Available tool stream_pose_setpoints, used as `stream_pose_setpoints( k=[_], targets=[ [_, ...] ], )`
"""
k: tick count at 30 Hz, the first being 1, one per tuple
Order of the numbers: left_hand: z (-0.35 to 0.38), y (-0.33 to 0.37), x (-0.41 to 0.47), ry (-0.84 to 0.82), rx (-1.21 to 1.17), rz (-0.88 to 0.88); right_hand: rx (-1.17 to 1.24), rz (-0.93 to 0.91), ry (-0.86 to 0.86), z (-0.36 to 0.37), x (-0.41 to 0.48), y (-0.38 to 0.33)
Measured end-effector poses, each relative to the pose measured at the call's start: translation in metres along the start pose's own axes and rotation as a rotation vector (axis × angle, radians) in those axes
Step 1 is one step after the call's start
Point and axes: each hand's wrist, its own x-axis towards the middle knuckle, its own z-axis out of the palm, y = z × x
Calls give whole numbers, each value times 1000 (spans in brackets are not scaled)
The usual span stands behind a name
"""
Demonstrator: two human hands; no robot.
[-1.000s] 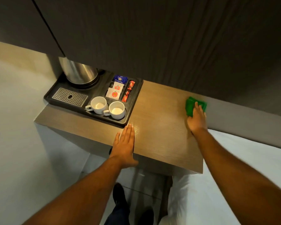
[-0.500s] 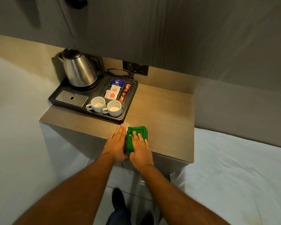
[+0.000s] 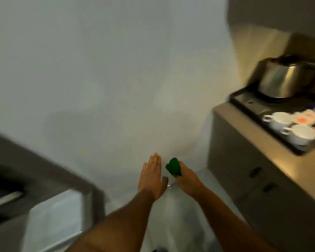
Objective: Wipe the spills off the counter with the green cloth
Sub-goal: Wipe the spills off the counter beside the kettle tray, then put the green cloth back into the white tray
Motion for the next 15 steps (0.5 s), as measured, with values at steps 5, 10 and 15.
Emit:
stream_pose_setpoints(
  k=[5, 10, 15],
  targets=[
    [-20, -143, -105, 135, -120, -398, -99, -35, -329, 149, 9, -74],
    [-19, -268, -211, 216, -117, -616, -173, -106, -595, 313, 13, -135],
    [-10, -370, -275, 288, -206, -855, -306, -167, -567, 443, 40, -193]
  ],
)
